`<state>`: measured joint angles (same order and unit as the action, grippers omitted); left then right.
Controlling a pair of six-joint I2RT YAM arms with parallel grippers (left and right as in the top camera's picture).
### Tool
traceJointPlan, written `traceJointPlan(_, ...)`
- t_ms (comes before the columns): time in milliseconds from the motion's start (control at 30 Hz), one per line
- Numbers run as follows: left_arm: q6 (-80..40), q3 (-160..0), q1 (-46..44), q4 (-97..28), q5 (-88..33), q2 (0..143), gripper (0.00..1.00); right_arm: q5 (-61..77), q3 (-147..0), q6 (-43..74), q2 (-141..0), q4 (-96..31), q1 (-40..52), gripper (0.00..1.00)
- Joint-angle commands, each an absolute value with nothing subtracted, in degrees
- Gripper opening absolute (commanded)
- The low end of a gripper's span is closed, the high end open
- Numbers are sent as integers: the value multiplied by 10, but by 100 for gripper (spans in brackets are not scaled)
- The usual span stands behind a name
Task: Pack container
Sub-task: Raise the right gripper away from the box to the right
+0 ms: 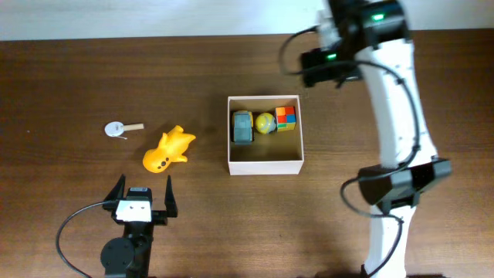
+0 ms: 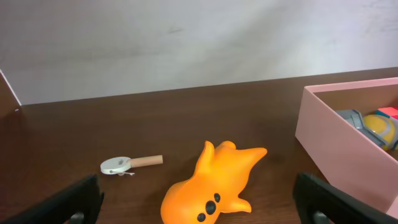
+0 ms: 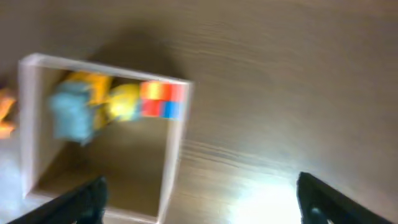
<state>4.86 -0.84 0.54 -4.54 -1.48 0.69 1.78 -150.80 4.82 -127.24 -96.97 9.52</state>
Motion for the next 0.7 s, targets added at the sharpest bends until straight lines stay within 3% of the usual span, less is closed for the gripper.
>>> traceJointPlan(0,48,-5,9,-47,-13,3,99,-27,-1505,106,-1270,-971,28,99)
traceJointPlan(300,48,-5,9,-47,-13,3,99,-33,-1379,130,-1271,-931,-133,99)
traceJointPlan(467,48,-5,9,-46,-13,3,99,-20,-1254,130,-1271,-901,-166,99)
traceJointPlan(667,48,-5,9,-45,-12,3,99,-20,-1238,114,-1271,-900,-166,99)
